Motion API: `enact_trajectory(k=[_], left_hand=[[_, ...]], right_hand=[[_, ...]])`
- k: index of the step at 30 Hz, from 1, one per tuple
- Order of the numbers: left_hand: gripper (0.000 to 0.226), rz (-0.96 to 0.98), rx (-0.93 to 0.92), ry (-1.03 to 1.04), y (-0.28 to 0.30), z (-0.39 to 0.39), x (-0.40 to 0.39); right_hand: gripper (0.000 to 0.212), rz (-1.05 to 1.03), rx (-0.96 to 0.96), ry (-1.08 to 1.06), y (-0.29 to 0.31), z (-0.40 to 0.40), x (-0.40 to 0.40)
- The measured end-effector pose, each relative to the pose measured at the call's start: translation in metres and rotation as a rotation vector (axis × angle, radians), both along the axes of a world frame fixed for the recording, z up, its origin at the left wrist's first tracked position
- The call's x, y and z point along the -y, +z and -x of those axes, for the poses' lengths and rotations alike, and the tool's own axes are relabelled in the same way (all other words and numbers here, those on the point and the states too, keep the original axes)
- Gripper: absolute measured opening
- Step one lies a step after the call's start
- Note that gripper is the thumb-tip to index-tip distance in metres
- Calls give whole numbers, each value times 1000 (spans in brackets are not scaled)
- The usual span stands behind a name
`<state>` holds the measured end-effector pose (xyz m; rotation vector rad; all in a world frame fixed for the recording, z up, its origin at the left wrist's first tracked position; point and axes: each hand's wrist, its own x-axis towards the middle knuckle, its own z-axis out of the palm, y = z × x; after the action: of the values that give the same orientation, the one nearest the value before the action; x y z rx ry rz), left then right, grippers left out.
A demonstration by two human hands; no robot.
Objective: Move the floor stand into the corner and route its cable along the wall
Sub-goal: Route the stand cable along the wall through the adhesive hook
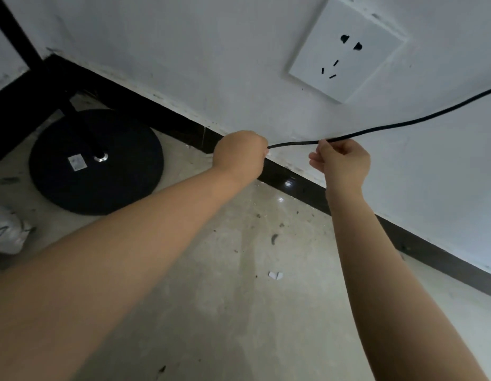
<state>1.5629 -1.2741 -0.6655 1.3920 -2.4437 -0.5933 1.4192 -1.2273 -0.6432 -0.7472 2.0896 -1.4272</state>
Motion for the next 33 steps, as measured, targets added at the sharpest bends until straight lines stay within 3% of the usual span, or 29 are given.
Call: enact_trajectory(k=[12, 18, 23, 28, 33], left_hand=[[21, -65, -39, 138, -12, 26, 5], [22, -96, -72, 178, -15, 32, 10], [25, -101, -50, 192, -15, 41, 11], [20, 64, 118, 202, -18, 39, 11], [31, 177, -1, 287, -22, 32, 14]], right_hand=[[32, -44, -227, -27, -21, 2, 8], [21, -53, -386, -35, -30, 1, 8], [21, -51, -376, -74, -32, 3, 6], [35, -89, -295, -136, -33, 11, 3], [39, -115, -196, -257, -33, 25, -6]])
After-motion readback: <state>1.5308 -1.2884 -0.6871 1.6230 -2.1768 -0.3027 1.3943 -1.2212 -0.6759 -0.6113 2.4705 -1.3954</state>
